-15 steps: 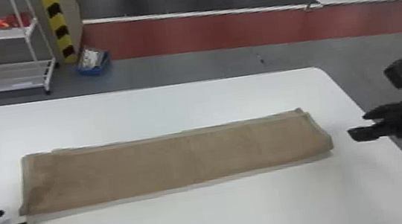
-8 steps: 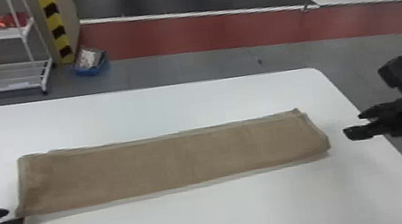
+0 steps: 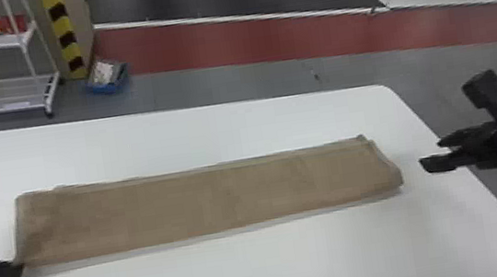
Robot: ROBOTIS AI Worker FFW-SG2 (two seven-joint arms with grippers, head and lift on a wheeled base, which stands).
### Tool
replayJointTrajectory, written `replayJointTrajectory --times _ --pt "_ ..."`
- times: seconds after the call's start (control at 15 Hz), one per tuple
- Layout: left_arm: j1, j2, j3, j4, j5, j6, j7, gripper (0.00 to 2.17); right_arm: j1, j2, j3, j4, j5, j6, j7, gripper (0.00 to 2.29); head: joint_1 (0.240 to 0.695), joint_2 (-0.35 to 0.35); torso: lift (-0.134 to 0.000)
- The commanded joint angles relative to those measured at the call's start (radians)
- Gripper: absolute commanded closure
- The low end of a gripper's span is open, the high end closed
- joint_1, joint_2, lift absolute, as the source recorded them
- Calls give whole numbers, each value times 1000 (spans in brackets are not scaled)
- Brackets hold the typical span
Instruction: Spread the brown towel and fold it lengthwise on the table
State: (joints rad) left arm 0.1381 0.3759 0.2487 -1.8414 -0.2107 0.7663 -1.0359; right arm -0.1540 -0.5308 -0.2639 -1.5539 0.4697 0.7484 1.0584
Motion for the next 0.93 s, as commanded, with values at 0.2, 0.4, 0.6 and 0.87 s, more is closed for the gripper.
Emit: replayJointTrajectory --times 0.2,0.4,0.6,0.87 --pt "-5 24 18 -16 -35 -49 -105 1355 13 2 -6 -5 -8 -4 0 410 695 -192 -124" --pt "-40 67 17 4 -88 -307 -303 1355 22 5 -6 -14 -10 -4 0 410 695 -202 -124" --pt "-74 87 -9 53 -127 -414 -391 1355 25 11 -9 -34 -34 12 5 410 695 -215 -124" --pt "-80 84 -42 73 -187 -469 -401 1355 22 31 -20 -150 -143 168 34 410 695 -202 -124"
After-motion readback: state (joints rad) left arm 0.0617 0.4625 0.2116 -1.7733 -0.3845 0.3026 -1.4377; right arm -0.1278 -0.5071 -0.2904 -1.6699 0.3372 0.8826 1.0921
